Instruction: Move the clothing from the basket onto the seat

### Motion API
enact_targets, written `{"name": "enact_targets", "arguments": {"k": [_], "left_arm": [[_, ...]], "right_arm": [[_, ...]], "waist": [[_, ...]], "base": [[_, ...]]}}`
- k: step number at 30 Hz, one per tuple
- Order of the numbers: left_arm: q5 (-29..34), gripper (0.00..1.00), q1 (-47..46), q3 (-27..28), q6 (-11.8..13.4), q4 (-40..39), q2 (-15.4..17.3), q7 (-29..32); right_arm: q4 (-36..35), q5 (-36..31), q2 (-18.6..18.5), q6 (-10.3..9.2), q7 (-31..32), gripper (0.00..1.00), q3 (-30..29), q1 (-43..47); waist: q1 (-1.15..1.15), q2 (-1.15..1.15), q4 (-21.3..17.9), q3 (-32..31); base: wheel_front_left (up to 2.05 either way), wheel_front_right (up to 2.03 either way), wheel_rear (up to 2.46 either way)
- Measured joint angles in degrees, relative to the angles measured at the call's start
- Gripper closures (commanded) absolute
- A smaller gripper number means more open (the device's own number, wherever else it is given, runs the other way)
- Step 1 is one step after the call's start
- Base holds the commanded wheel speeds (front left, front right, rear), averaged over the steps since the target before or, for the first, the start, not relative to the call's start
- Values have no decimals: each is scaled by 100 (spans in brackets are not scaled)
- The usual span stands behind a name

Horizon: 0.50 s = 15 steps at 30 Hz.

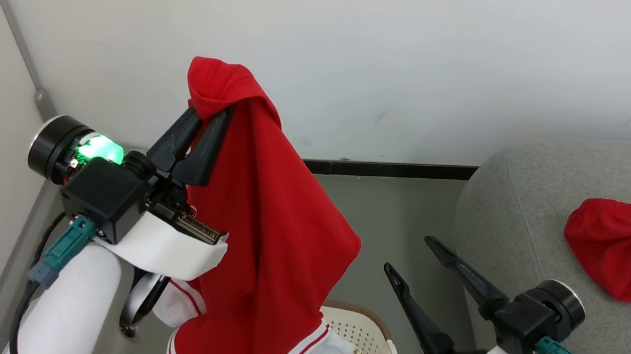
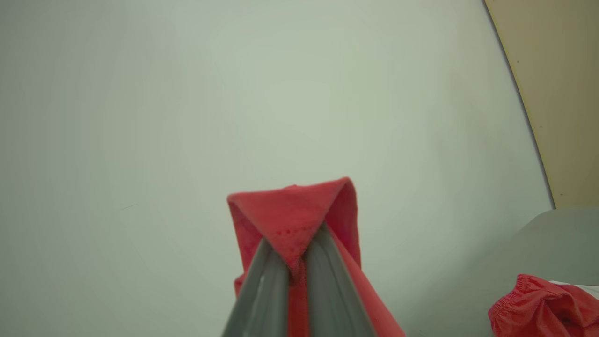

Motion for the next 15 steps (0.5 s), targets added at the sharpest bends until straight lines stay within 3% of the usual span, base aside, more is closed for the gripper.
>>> {"name": "enact_targets", "arguments": {"k": [15], "left_arm": [[-210, 100, -310, 29, -190, -365, 145, 0]], "right_arm": [[-331, 1584, -668, 0, 613, 0, 524, 1]], "waist": [[0, 0, -96, 47]], "base": [[0, 0, 0]]}}
